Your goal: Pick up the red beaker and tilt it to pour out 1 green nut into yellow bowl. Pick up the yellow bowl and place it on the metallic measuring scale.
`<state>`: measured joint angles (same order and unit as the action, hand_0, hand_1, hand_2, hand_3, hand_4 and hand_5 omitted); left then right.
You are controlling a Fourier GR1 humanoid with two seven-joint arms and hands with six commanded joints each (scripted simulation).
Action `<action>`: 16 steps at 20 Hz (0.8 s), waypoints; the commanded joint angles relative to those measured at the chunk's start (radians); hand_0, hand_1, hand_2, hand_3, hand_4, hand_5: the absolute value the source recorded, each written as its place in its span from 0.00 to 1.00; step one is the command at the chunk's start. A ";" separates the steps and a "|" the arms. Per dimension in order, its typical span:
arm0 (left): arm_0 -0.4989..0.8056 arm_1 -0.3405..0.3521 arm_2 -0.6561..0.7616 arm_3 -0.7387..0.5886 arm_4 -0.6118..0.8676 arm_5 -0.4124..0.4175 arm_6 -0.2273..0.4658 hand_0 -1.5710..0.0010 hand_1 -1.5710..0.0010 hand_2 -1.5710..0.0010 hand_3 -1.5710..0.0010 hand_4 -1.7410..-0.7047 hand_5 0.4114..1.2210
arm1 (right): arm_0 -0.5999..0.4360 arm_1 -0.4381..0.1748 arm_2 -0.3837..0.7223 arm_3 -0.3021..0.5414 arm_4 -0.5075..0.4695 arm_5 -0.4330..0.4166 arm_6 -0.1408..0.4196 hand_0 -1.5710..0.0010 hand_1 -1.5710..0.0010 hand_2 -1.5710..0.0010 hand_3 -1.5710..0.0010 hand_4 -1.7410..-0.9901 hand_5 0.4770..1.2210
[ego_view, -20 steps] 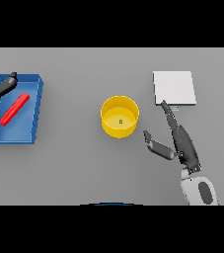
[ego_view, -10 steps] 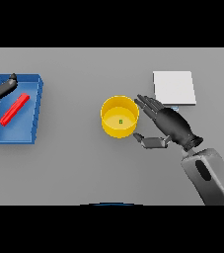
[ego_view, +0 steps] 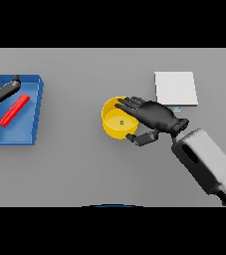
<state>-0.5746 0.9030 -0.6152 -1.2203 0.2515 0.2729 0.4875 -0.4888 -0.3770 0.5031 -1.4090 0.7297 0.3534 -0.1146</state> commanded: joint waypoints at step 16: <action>-0.009 0.001 0.006 0.028 -0.003 -0.007 -0.010 1.00 1.00 1.00 1.00 0.91 0.40 | -0.154 0.059 0.127 0.250 0.065 0.109 -0.051 1.00 1.00 1.00 1.00 0.58 0.29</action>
<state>-0.5842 0.9045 -0.6092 -1.1924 0.2483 0.2666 0.4764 -0.6429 -0.3180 0.6300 -1.1592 0.7944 0.4620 -0.1649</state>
